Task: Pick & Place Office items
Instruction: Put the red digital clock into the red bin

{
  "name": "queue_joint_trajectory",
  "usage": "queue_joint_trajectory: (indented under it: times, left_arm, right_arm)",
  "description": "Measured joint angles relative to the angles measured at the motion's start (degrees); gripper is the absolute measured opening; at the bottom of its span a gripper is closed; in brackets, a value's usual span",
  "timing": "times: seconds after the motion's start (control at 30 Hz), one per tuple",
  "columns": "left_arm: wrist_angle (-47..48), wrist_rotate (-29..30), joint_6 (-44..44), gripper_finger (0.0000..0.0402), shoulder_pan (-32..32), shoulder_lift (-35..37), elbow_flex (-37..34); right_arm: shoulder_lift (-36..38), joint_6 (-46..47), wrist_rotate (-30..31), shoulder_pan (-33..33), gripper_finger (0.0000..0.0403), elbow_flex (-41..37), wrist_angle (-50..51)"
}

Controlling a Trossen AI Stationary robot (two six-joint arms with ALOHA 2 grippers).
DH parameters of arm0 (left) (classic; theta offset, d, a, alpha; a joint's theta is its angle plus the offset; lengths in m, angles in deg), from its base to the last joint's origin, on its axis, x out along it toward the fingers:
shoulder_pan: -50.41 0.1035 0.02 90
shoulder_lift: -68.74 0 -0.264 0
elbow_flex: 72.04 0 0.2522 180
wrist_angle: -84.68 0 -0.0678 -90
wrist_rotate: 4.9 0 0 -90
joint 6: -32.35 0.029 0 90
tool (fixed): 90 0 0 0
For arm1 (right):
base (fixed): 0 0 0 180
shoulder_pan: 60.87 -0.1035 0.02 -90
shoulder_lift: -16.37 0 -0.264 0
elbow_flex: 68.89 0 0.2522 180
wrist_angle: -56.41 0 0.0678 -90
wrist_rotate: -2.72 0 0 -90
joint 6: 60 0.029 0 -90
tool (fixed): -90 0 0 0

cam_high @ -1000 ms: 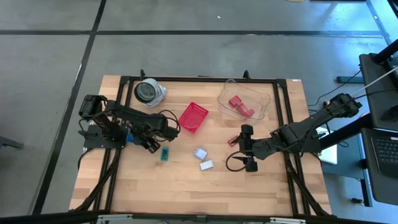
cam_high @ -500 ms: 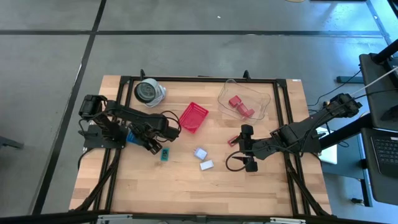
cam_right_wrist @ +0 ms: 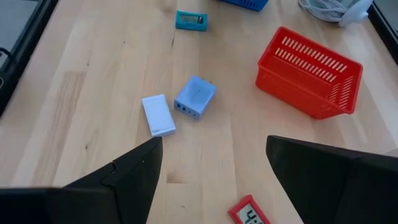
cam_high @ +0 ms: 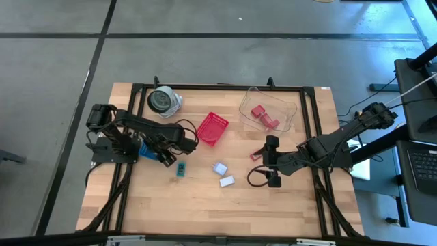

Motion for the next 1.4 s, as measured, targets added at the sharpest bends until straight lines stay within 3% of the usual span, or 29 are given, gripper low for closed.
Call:
queue_joint_trajectory:
  times: [0.3,0.5,0.8,1.0,1.17,1.27,1.4]
  left_arm:
    - [0.09,5.94,-2.5,0.0249,-0.25,2.98,8.64]
    - [-11.67,15.89,-5.46,0.0249,-3.5,3.58,15.4]
    - [-44.11,20.0,4.7,0.0249,-7.78,2.95,14.05]
    - [-51.17,20.18,23.48,0.0249,-12.26,0.14,13.88]
    - [-57.48,24.65,39.81,0.0249,-16.26,-3.61,13.88]
    - [-58.66,24.38,41.69,0.0249,-17.06,-5.88,13.9]
    - [-58.34,24.09,37.69,0.0248,-18.16,-6.37,13.84]
  right_arm:
    - [0.04,1.01,-0.23,0.0,0.029,0.0,-0.17]
    - [0.04,2.85,-0.27,0.0,0.029,-0.02,-0.03]
    - [0.04,8.79,-8.08,-0.02,0.029,-0.02,-0.11]
    - [0.04,8.92,-9.46,-0.42,0.029,-0.02,-0.11]
    - [0.04,10.45,-9.32,-0.39,0.029,-0.02,-0.23]
    - [-0.05,13.29,-8.1,-0.39,0.029,-0.02,-0.26]
    - [-0.99,14.41,-6.44,0.2,0.0298,-0.02,-1.37]
